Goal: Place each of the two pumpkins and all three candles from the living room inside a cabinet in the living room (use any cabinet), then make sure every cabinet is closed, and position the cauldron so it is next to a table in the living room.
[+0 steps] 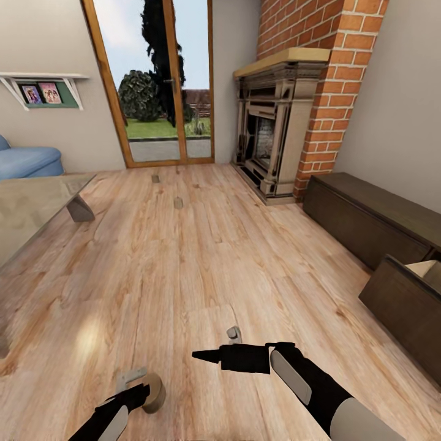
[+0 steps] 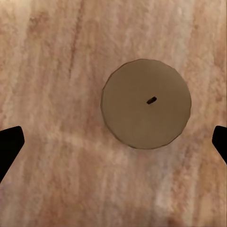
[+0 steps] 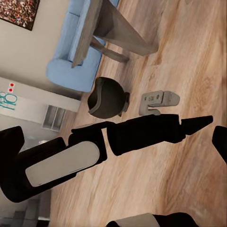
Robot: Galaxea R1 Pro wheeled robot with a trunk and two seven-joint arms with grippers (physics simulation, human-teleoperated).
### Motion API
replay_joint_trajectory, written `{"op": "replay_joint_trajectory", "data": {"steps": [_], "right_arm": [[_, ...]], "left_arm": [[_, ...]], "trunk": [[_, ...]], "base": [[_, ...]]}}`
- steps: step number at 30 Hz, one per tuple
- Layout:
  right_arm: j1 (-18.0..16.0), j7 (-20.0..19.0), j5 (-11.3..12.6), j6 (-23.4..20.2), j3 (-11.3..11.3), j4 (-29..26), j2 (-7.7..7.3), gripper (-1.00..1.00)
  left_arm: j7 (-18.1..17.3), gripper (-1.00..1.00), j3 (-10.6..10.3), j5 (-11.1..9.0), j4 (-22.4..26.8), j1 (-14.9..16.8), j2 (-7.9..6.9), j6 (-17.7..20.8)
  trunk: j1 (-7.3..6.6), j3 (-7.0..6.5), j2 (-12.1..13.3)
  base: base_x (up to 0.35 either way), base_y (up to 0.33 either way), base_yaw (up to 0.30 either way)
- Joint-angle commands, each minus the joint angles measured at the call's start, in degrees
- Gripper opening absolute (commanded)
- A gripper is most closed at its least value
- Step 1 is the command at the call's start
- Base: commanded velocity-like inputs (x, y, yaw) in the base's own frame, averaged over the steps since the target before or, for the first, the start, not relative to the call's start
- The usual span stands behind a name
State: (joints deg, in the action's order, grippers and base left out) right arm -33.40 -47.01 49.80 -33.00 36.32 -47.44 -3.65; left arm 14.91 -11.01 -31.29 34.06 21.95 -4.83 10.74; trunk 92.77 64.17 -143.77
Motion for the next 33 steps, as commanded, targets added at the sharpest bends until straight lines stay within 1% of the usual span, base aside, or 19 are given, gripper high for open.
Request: {"op": "replay_joint_trajectory", "data": {"steps": [1, 16, 19, 21, 22, 25, 29, 33], "right_arm": [[0.0, 0.4, 0.6, -0.4, 0.2, 0.0, -0.05, 1.00], [0.0, 1.2, 0.5, -0.4, 0.2, 0.0, -0.04, 1.00], [-0.1, 1.3, 0.5, -0.3, 0.2, 0.0, -0.04, 1.00], [0.0, 1.3, 0.6, -0.3, 0.2, 0.0, -0.04, 1.00], [0.0, 1.3, 0.5, -0.3, 0.2, 0.0, -0.04, 1.00], [-0.1, 1.4, 0.5, -0.3, 0.2, 0.0, -0.04, 1.00], [0.0, 1.6, 0.6, -0.3, 0.2, 0.0, -0.04, 1.00], [-0.1, 1.7, 0.6, -0.3, 0.2, 0.0, -0.04, 1.00]], "left_arm": [[0.6, 1.00, -0.5, -0.5, 0.1, 0.0, -0.09, 0.2], [0.4, 1.00, -0.8, -0.6, 0.1, 0.0, 0.13, 0.2], [0.3, 1.00, -1.7, -0.6, 0.1, 0.0, 0.32, 0.2], [0.3, 1.00, -2.9, -0.6, 0.1, 0.0, 0.37, 0.3], [0.3, 1.00, -3.9, -0.7, 0.1, 0.0, 0.40, 0.3], [0.3, 1.00, -5.6, -0.8, 0.1, 0.0, 0.42, 0.3], [0.3, 1.00, -6.6, -0.8, 0.1, 0.0, 0.61, 0.3], [0.3, 1.00, -7.9, -0.8, 0.1, 0.0, 1.33, 0.3]], "trunk": [[0.01, 0.28, 0.0], [0.40, 3.60, -0.2], [0.48, 4.27, -0.3], [0.53, 4.71, -0.3], [0.55, 4.93, -0.3], [0.63, 5.60, -0.4], [0.73, 6.48, -0.4], [0.84, 7.37, -0.5]], "base": [[0.000, 0.000, 0.000], [0.000, 0.000, 0.000], [0.000, 0.000, 0.000], [0.000, 0.000, 0.000], [0.000, 0.000, 0.000], [0.000, 0.000, 0.000], [0.000, 0.000, 0.000], [0.000, 0.000, 0.000]]}}
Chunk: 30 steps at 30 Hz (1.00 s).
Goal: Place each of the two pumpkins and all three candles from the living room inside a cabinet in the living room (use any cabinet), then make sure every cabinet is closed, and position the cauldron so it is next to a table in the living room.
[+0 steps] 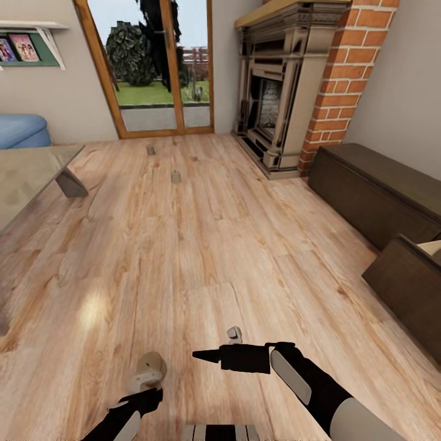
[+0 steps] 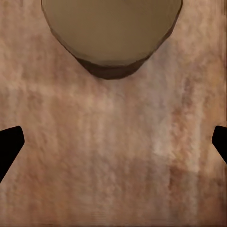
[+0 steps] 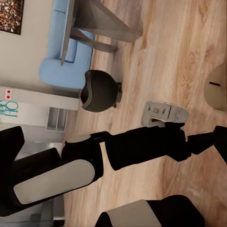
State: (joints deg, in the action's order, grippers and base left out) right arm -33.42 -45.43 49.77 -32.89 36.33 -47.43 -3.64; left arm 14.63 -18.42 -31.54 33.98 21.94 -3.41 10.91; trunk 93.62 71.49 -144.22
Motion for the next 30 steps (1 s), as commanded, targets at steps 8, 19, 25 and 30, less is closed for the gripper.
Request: {"op": "replay_joint_trajectory", "data": {"steps": [8, 19, 25, 30], "right_arm": [[0.0, 0.2, 0.6, -0.4, 0.1, 0.0, -0.05, 1.00], [0.0, 0.6, 0.6, -0.4, 0.1, 0.0, -0.05, 1.00], [0.0, 0.8, 0.6, -0.4, 0.1, 0.0, -0.05, 1.00], [0.0, 0.9, 0.5, -0.4, 0.1, 0.0, -0.05, 1.00]], "left_arm": [[0.6, 1.00, -1.3, -0.4, 0.2, 0.0, 0.22, 0.1], [0.7, 1.00, -1.2, -0.4, 0.2, 0.0, 0.24, 0.0], [0.7, 1.00, -0.7, -0.5, 0.2, 0.0, 0.24, 0.0], [0.7, 1.00, -0.7, -0.7, 0.2, 0.0, 0.24, 0.1]], "trunk": [[0.04, 0.49, 0.0], [0.04, 0.49, 0.0], [0.04, 0.49, 0.0], [0.04, 0.49, 0.0]], "base": [[0.000, 0.000, 0.000], [0.054, 0.000, 0.000], [0.130, 0.000, 0.000], [0.126, 0.031, 0.000]]}}
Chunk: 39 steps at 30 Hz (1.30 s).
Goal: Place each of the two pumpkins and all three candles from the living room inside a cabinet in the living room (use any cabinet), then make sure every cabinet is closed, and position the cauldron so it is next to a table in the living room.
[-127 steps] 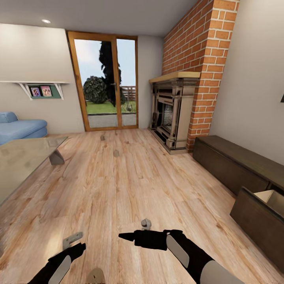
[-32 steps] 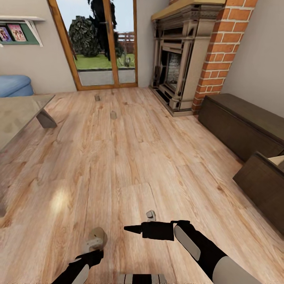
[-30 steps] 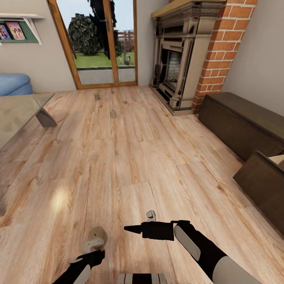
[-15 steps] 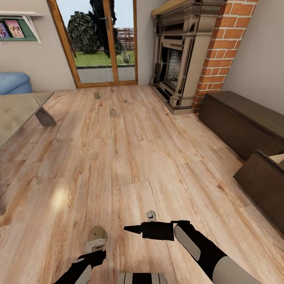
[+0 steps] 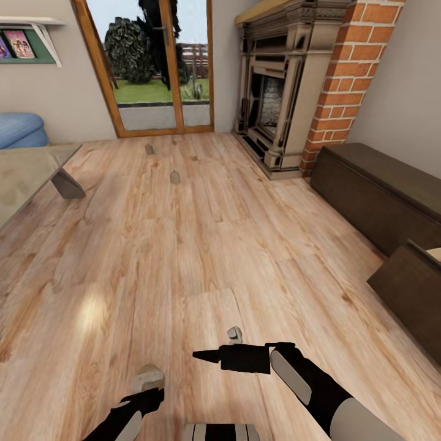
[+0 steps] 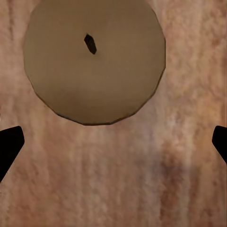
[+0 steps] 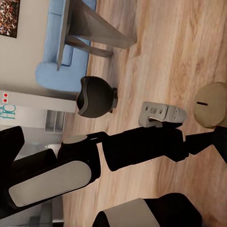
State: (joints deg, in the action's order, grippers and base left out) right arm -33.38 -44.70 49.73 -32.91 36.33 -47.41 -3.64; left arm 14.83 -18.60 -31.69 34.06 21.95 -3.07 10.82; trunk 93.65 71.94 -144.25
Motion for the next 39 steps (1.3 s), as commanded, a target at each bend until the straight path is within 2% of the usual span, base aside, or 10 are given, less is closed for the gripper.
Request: {"op": "replay_joint_trajectory", "data": {"steps": [1, 28, 39], "right_arm": [[-0.1, 0.1, 0.6, -0.4, 0.1, 0.0, -0.05, 1.00], [-0.1, 0.1, 0.5, -0.4, 0.1, 0.0, -0.05, 1.00], [-0.1, 0.1, 0.5, -0.4, 0.1, 0.0, -0.05, 1.00]], "left_arm": [[0.6, 1.00, -0.5, -0.5, 0.1, 0.0, -0.09, 0.2], [0.6, 1.00, -0.3, -0.4, 0.1, 0.0, -0.09, 0.1], [0.6, 1.00, -0.2, -0.5, 0.1, 0.0, -0.11, 0.1]], "trunk": [[0.01, 0.05, 0.0], [0.01, 0.05, 0.0], [0.04, 0.27, 0.0]], "base": [[0.156, 0.041, 0.000], [0.120, 0.041, 0.000], [0.023, 0.017, 0.000]]}}
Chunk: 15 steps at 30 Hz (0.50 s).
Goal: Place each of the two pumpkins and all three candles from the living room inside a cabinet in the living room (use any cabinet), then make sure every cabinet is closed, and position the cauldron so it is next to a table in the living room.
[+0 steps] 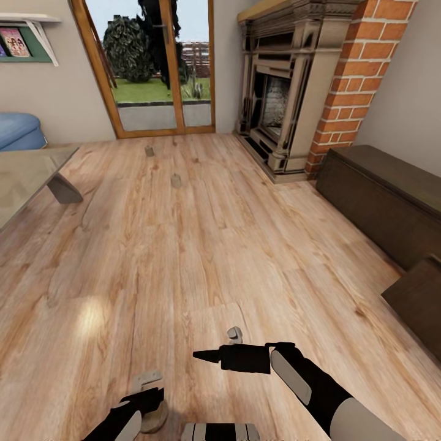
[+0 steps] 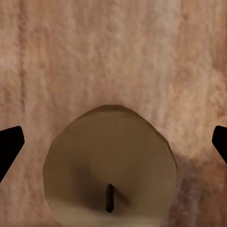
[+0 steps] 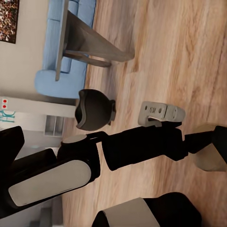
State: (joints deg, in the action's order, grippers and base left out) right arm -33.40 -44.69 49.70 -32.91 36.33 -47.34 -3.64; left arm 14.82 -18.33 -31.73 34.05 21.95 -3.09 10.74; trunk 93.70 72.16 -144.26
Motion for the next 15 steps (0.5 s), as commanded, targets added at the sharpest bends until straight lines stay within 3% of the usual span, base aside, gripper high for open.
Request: {"op": "replay_joint_trajectory", "data": {"steps": [1, 8, 15], "right_arm": [[0.0, 0.1, 0.6, -0.4, 0.1, 0.0, -0.05, 1.00], [0.0, 0.1, 0.6, -0.4, 0.1, -0.1, -0.05, 1.00], [-0.1, 0.1, 0.6, -0.4, 0.1, -0.1, -0.05, 1.00]], "left_arm": [[0.6, 1.00, -0.5, -0.5, 0.1, 0.0, -0.09, 0.2], [0.7, 1.00, -0.5, -0.6, 0.2, 0.0, -0.08, 0.0], [1.1, 1.00, -0.8, -0.4, 0.1, 0.0, -0.08, -3.1]], "trunk": [[0.01, 0.27, 0.0], [0.11, 1.16, -0.1], [0.27, 2.49, -0.2]], "base": [[0.000, 0.000, 0.000], [0.000, 0.000, 0.000], [0.000, 0.000, 0.000]]}}
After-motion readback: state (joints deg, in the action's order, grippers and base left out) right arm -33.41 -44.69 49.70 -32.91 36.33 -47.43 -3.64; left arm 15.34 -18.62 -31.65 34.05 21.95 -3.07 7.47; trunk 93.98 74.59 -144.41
